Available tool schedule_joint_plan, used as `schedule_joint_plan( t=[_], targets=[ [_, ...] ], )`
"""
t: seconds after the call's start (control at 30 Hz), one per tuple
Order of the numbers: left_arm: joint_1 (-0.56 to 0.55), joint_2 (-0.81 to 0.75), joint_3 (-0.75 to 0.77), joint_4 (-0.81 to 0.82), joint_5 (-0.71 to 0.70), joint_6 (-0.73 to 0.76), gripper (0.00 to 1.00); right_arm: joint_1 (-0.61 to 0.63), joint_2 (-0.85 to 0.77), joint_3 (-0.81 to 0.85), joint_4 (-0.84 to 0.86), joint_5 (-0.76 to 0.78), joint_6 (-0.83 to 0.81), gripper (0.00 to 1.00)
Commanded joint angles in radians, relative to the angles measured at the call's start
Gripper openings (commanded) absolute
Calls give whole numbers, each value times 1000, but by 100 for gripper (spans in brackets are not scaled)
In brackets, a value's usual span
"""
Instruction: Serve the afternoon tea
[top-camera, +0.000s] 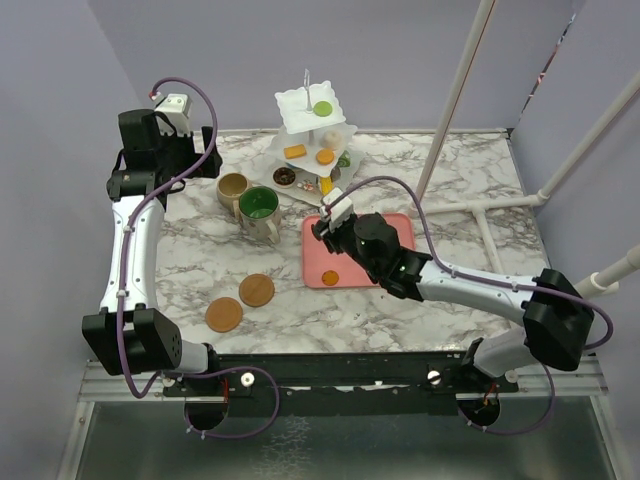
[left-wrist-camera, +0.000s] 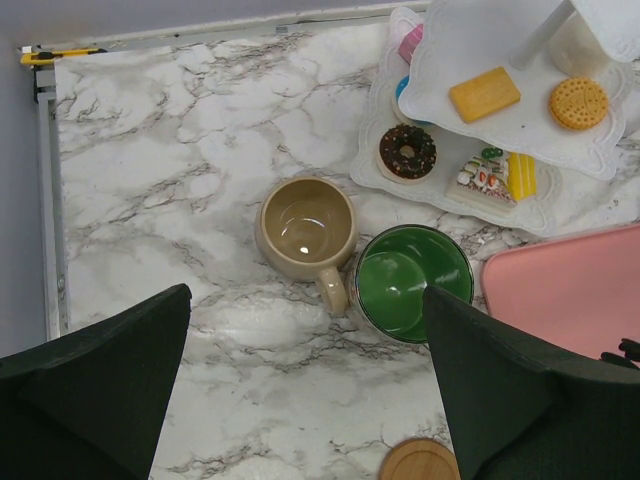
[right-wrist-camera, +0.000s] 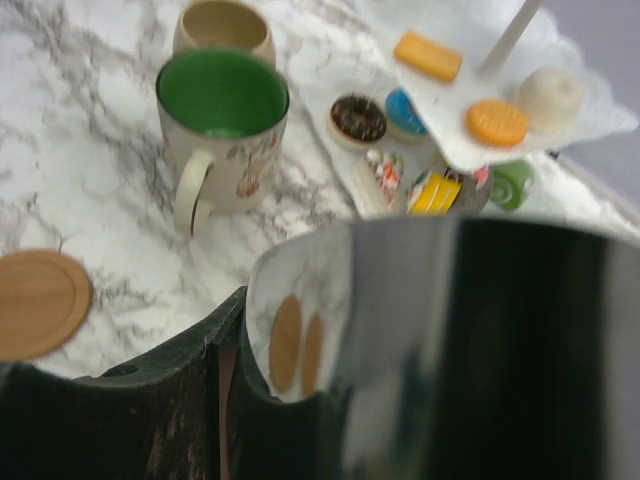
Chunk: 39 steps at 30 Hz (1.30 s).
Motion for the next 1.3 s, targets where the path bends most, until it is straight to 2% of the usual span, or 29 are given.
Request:
schedule_joint_plan(
  t=[0.0, 0.2, 0.63, 0.83, 1.03, 1.27],
  targets=[
    [7, 0, -1, 11, 26, -2, 99, 1, -78, -92, -42, -41, 97, 35],
    [7, -1, 2, 11, 33, -14, 99, 8, -99, -196, -17, -51, 140, 38],
    [6, -2, 23, 11, 34, -25, 99, 42, -35, -290, 119, -19, 144, 46],
    [6, 4, 25, 11, 35, -32, 99, 57, -16, -300, 133, -20, 152, 51],
    [7, 7, 25, 11, 35, -31, 99, 67, -12, -312, 136, -12, 156, 64],
    [7, 8, 25, 11, 33, -25, 99, 73, -7, -320, 129, -19, 180, 65]
  ],
)
